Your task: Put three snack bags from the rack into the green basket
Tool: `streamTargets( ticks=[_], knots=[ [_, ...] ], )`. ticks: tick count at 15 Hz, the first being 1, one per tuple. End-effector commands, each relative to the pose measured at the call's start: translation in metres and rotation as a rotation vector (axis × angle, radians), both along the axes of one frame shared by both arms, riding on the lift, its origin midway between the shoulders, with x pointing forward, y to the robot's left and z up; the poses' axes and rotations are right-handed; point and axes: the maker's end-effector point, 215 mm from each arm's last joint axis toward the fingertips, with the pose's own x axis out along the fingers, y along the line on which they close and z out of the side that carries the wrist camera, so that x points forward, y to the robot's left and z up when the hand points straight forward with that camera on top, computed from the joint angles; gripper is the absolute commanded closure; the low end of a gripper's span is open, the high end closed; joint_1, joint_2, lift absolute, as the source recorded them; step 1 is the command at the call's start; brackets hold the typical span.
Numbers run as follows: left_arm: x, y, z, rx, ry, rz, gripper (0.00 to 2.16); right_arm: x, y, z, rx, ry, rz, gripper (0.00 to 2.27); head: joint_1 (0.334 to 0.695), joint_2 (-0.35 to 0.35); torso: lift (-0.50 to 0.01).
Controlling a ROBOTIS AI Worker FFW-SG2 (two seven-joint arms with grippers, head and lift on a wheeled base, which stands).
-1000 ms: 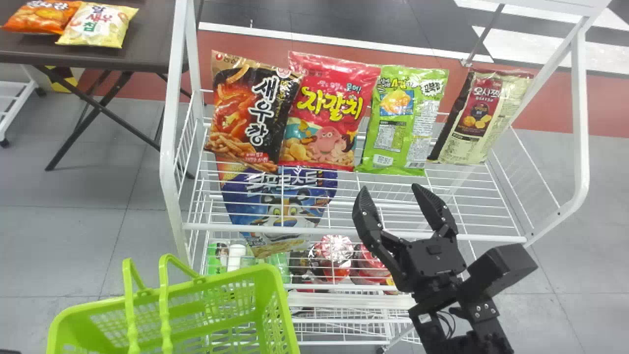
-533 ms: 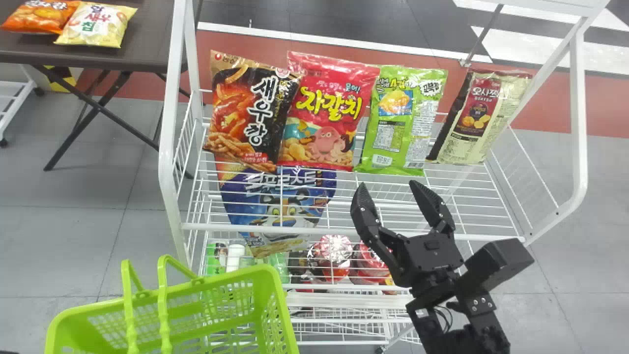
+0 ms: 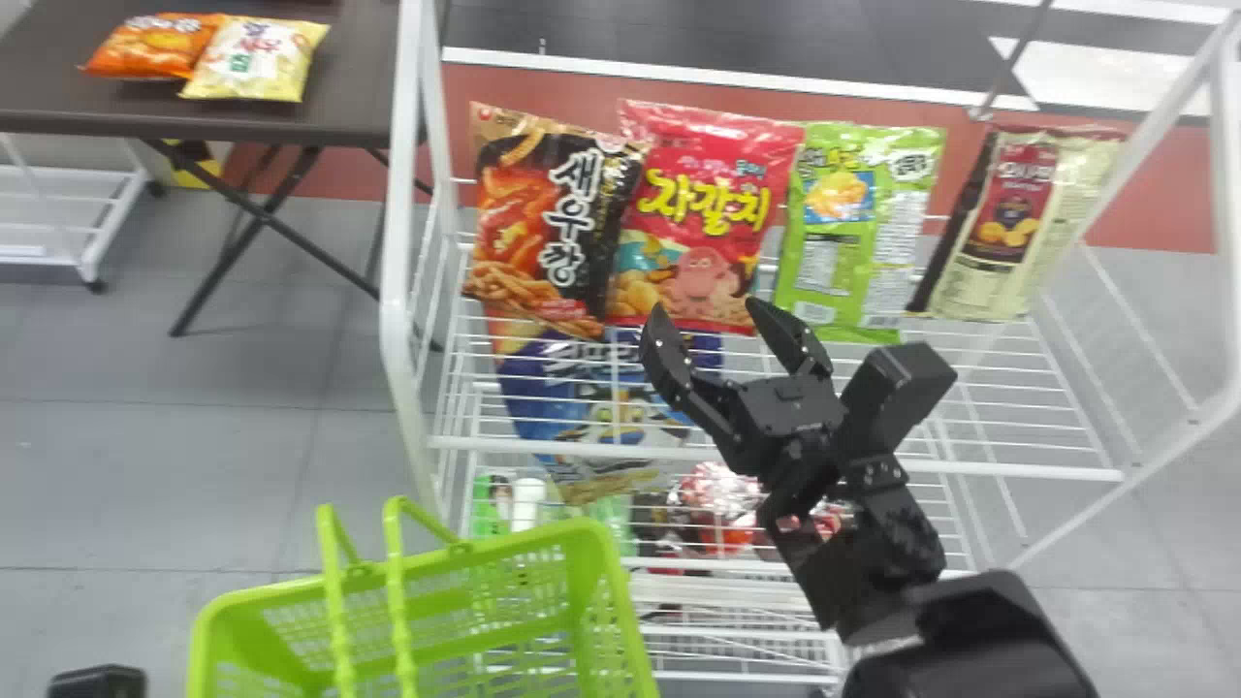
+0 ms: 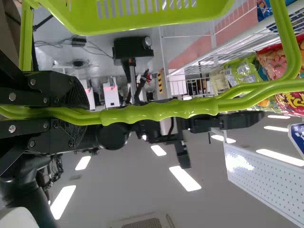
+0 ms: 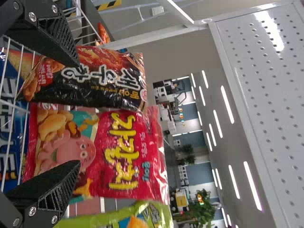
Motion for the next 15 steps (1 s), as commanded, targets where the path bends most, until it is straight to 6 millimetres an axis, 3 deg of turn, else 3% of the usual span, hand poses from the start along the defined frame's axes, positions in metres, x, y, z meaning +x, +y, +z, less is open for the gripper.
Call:
streamTargets(
  ticks=[1, 5, 7, 9, 10, 12, 13, 15],
  knots=[
    [0.002, 0.002, 0.000, 0.007, -0.004, 0.004, 2.15, 0.035, 0.030, -0.006, -0.006, 0.018, 0.041, 0.09, 0.695, -0.006, 0.000],
    [0.007, 0.004, 0.000, 0.014, -0.006, 0.003, 2.15, 0.081, 0.070, -0.021, -0.042, 0.062, 0.078, 0.09, 0.695, 0.075, 0.000],
    [0.008, 0.005, -0.001, 0.012, -0.005, 0.006, 2.15, 0.093, 0.085, -0.030, -0.059, 0.083, 0.105, 0.12, 0.695, 0.095, 0.000],
    [0.009, 0.008, -0.003, 0.009, 0.003, 0.013, 2.15, 0.098, 0.099, -0.038, -0.077, 0.100, 0.130, 0.34, 0.695, 0.125, 0.000],
    [0.009, 0.009, -0.004, 0.008, 0.006, 0.017, 2.15, 0.099, 0.105, -0.041, -0.089, 0.104, 0.143, 0.68, 0.695, 0.136, 0.000],
    [0.010, 0.010, -0.004, 0.005, 0.008, 0.019, 2.15, 0.101, 0.112, -0.042, -0.103, 0.109, 0.154, 1.64, 0.695, 0.160, 0.000],
    [0.010, 0.010, -0.005, 0.003, 0.010, 0.020, 2.15, 0.100, 0.115, -0.045, -0.113, 0.119, 0.158, 1.98, 0.695, 0.166, 0.000],
    [0.011, 0.011, -0.007, 0.001, 0.015, 0.024, 2.15, 0.099, 0.117, -0.046, -0.142, 0.114, 0.163, 2.25, 0.695, 0.174, 0.000]
  ],
)
